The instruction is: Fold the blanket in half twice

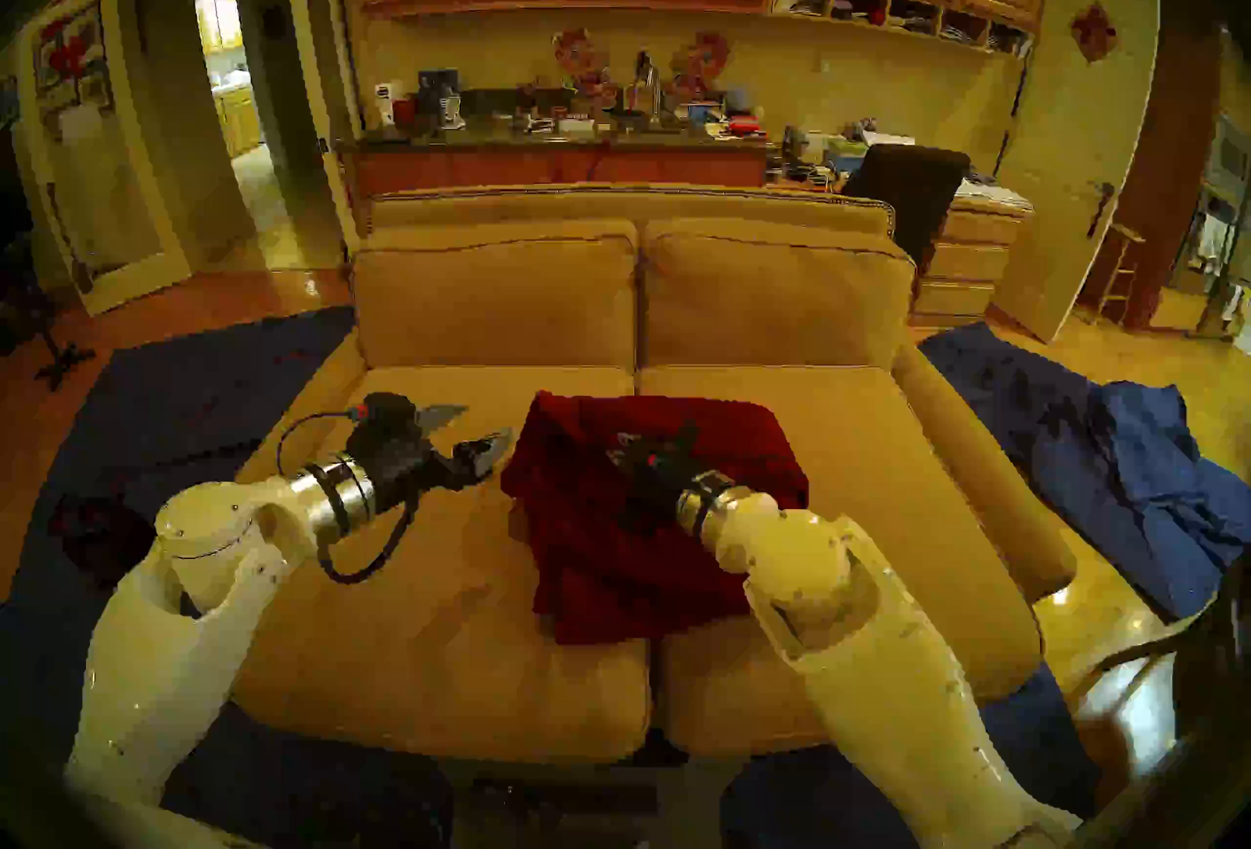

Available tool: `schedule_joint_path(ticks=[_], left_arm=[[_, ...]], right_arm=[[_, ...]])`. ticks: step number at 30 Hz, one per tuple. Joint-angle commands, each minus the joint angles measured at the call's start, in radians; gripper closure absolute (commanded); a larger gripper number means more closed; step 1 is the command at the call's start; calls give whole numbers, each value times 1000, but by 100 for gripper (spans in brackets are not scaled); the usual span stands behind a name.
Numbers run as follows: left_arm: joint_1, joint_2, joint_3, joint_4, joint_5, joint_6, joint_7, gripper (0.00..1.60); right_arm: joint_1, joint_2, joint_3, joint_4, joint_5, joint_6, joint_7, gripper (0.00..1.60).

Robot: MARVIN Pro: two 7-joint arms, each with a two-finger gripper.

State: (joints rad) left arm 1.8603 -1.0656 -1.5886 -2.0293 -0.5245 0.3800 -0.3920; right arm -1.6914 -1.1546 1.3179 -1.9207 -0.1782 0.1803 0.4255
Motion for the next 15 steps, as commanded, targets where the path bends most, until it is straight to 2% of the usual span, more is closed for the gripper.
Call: schedule_joint_path(ticks=[1,4,8,15], left_arm=[[-8,2,-3,-9,1,0,0,0],[-8,1,-3,-9,1,-1,0,0],[-8,1,-3,-9,1,0,0,0],[-8,1,-3,-10,2,1,-1,0]], right_arm=[[-17,12,117,-125,154,41,74,160],[-30,11,159,-157,243,79,134,160],[-67,31,215,-214,358,170,216,160],[-78,50,302,-245,526,317,352,160]])
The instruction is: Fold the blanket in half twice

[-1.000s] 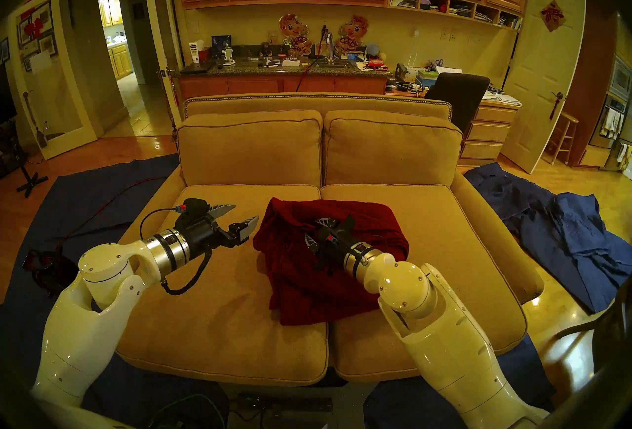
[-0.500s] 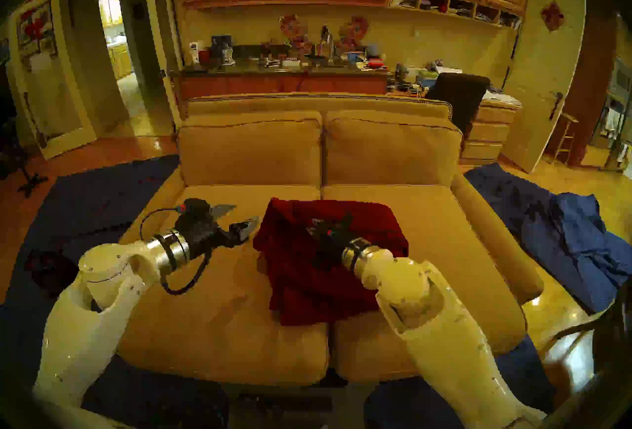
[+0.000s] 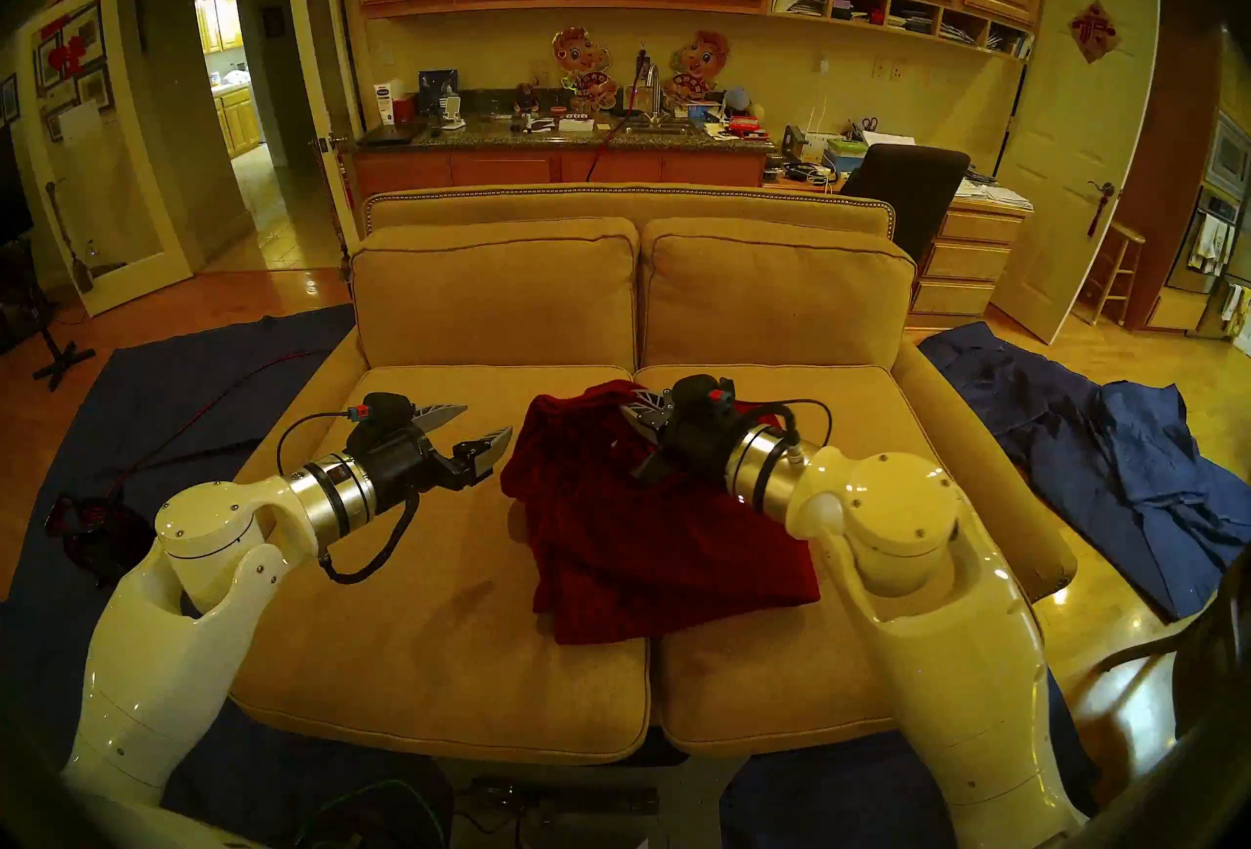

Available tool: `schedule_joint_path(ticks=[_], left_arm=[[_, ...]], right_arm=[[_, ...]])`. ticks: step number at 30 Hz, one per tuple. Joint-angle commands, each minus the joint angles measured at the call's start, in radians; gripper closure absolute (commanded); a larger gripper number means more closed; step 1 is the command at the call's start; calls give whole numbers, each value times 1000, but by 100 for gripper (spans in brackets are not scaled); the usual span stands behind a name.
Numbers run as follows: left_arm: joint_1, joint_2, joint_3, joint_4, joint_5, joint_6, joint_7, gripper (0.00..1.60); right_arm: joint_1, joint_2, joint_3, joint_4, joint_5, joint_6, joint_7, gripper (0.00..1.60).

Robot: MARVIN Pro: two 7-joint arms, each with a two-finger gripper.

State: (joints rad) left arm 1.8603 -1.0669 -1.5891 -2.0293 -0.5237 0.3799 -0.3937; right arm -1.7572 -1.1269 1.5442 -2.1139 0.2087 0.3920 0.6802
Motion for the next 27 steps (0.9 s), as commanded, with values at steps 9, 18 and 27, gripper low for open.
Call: schedule_joint_path(ticks=[9,18,27], left_arm=[[-8,2,-3,-10,2,1,1,0],[-8,1,-3,-10,2,1,0,0],[-8,1,-4,-10,3,3,0,0]], right_arm=[[45,30,112,-76,268,292,184,160],[149,13,96,-65,327,413,186,160],[137,71,69,-66,300,478,212,160]])
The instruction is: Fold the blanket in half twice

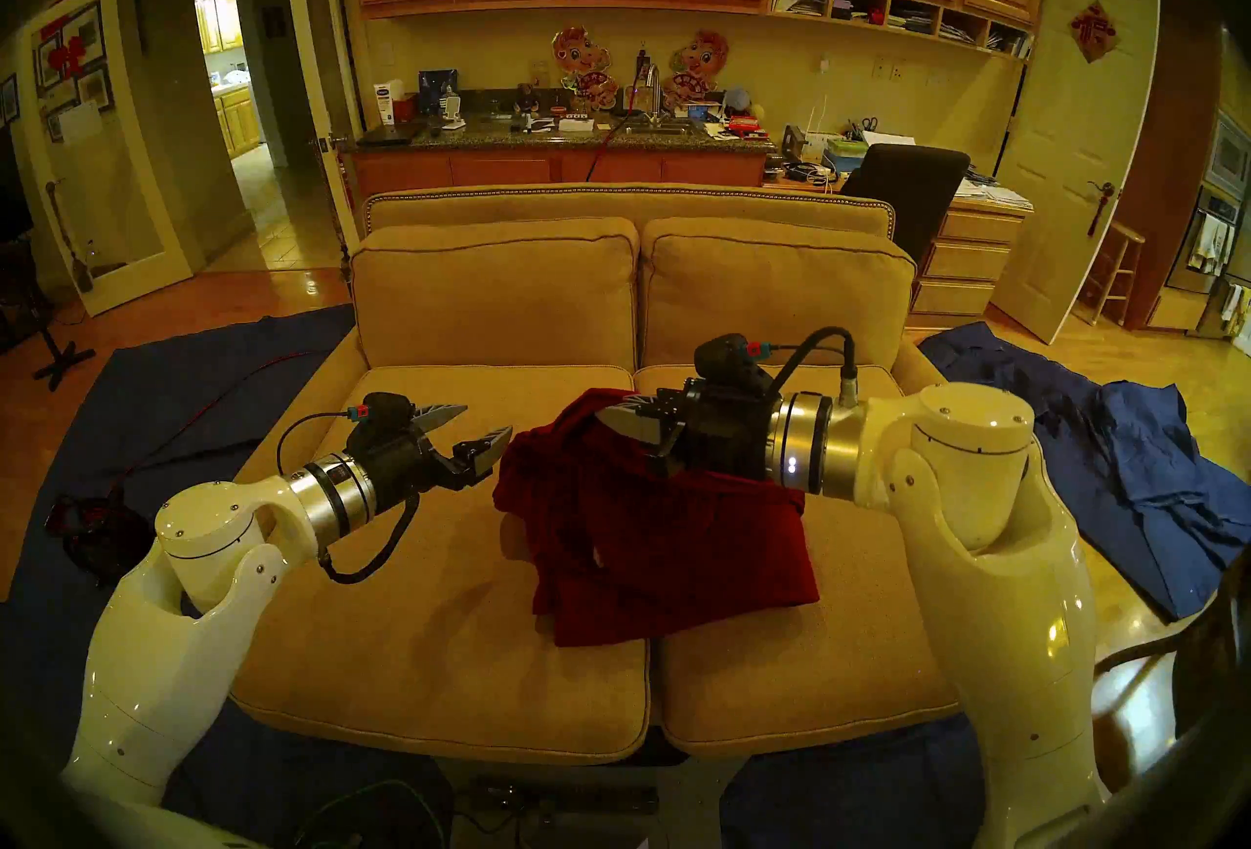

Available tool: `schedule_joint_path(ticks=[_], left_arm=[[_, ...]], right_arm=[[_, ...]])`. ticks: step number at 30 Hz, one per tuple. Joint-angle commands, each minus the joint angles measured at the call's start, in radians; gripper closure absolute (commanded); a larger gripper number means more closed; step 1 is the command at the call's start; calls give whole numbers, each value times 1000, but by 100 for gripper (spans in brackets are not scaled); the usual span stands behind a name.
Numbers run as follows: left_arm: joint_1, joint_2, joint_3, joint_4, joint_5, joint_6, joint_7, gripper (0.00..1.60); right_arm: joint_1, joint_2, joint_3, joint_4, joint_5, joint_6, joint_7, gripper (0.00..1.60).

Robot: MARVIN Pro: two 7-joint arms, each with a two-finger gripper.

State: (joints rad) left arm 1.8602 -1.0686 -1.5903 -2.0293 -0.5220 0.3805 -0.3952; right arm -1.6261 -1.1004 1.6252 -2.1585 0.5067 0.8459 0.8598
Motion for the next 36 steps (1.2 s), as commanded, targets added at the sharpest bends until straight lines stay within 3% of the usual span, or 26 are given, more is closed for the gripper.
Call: schedule_joint_path(ticks=[1,10,17,27,36], left_arm=[[-8,2,-3,-10,1,2,2,0],[-8,2,-3,-10,2,2,1,0],[-8,1,-3,-10,2,1,0,0],[-8,0,-3,-10,3,2,0,0],[-8,0,-4,-10,4,3,0,0]], right_arm=[[-15,59,-17,-26,-7,21,40,160],[-131,111,-46,-81,-34,7,63,160],[-198,92,-136,-100,-102,-29,24,160],[-273,15,-280,-12,-224,-115,-115,160],[-295,-29,-282,70,-253,-191,-208,160]])
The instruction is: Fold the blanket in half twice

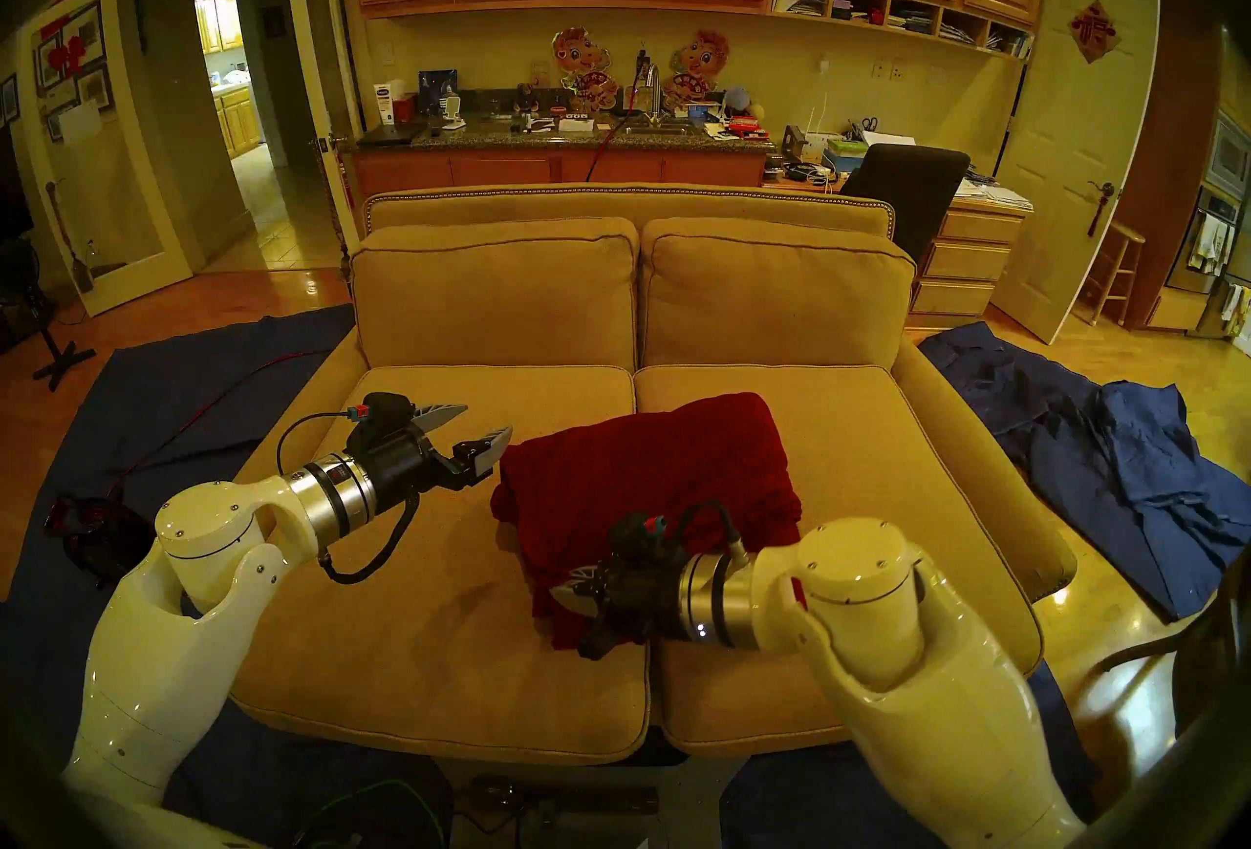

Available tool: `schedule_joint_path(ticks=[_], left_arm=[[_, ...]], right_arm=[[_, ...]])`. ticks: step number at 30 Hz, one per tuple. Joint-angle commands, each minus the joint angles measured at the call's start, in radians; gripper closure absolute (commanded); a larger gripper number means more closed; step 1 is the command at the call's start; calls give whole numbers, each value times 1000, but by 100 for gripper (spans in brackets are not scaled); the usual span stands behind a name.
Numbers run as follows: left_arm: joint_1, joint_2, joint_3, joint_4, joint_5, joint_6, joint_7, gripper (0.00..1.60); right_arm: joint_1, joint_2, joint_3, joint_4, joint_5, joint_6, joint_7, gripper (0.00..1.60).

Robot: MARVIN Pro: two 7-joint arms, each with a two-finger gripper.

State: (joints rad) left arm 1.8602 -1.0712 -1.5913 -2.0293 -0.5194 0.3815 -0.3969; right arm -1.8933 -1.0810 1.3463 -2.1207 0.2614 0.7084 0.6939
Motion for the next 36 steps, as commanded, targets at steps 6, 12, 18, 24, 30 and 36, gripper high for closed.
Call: schedule_joint_path(ticks=[6,12,18,24,30,36], left_arm=[[-8,2,-3,-11,2,3,1,0],[-8,2,-3,-11,2,3,1,0],[-8,1,-3,-10,2,3,1,0],[-8,1,-4,-10,3,2,0,0],[-8,0,-4,-10,3,2,-1,0],[-8,0,-4,-9,3,2,-2,0]], right_arm=[[-11,-61,-4,84,-21,-75,-76,160],[21,-59,-23,124,-44,-89,-85,160],[20,-31,-13,100,-19,-79,-43,86],[-25,15,40,7,41,-49,32,38],[-60,29,115,-84,112,-10,84,29],[-36,25,223,-158,179,14,113,28]])
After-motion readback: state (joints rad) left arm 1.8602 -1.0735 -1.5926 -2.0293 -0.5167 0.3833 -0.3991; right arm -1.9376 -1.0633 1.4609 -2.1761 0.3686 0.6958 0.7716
